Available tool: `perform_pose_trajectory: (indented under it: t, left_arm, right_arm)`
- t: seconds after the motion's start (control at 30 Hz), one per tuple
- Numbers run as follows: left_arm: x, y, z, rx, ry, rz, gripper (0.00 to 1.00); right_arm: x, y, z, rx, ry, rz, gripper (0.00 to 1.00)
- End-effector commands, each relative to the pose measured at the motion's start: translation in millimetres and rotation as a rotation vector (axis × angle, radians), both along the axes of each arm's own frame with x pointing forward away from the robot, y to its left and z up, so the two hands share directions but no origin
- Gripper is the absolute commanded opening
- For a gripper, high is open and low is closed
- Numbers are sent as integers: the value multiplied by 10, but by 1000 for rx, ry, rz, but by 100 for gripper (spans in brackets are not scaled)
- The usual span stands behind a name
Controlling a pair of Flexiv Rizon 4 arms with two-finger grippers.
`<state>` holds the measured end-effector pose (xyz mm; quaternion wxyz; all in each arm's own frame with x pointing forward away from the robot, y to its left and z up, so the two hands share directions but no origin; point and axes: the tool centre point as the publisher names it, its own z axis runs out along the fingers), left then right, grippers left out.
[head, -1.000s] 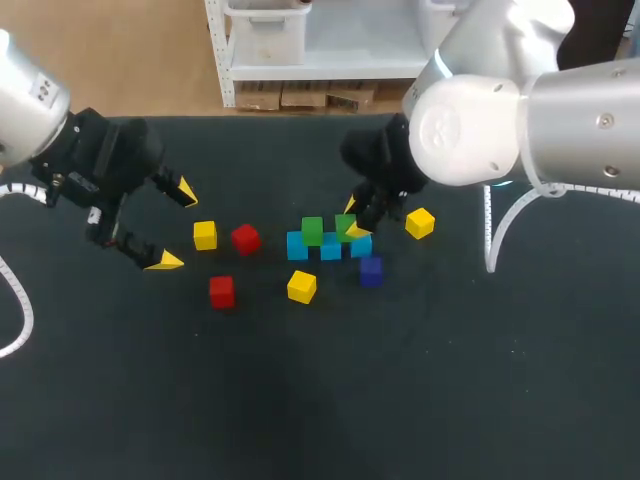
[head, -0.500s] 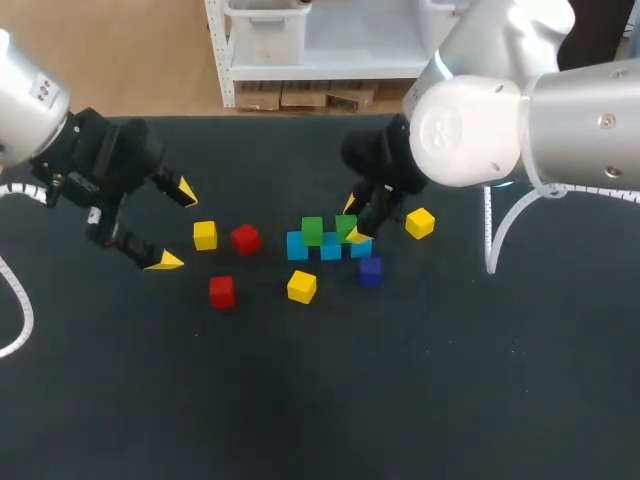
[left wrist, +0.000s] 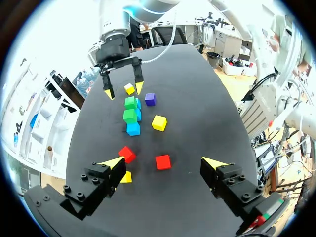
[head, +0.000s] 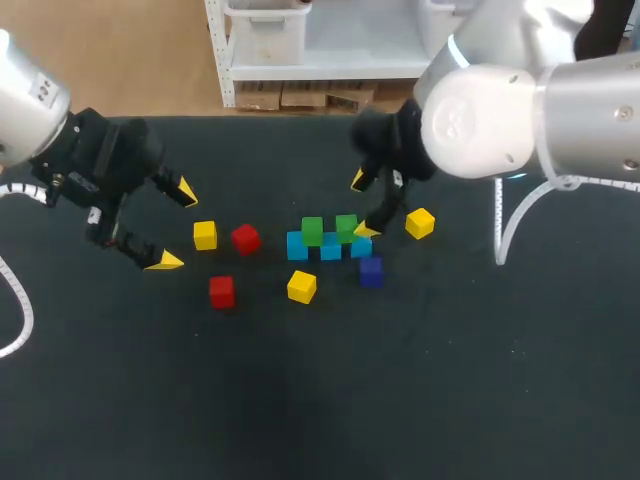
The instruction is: Place the blue cubes, place green cubes on the blue cubes, place the yellow cubes on the green cubes, then place the red cubes on the yellow cubes, and place purple cube on the red cubes.
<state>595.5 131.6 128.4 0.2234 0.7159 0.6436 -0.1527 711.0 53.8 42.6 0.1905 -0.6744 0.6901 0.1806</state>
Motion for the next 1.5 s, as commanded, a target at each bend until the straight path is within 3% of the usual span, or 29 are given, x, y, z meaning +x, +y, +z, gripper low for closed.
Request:
perform_pose_trajectory:
  t: [0.03, 0.23, 0.6, 1.0, 1.5]
  left_arm:
    - [0, 14, -10, -6, -3, -3, 100]
    - [0, 14, -10, -6, -3, -3, 100]
    - [0, 14, -10, -6, -3, -3, 100]
    - [0, 14, -10, -6, -3, -3, 100]
    - [0, 14, -10, -6, -3, -3, 100]
  right_arm:
    - [-134, -178, 139, 15, -30, -21, 100]
    - [-164, -351, 251, 29, -51, -34, 100]
    - [-303, -628, 237, 29, -46, -85, 100]
    - [-420, -963, 247, 149, -20, -121, 100]
    - [-533, -1436, 239, 216, -8, -88, 100]
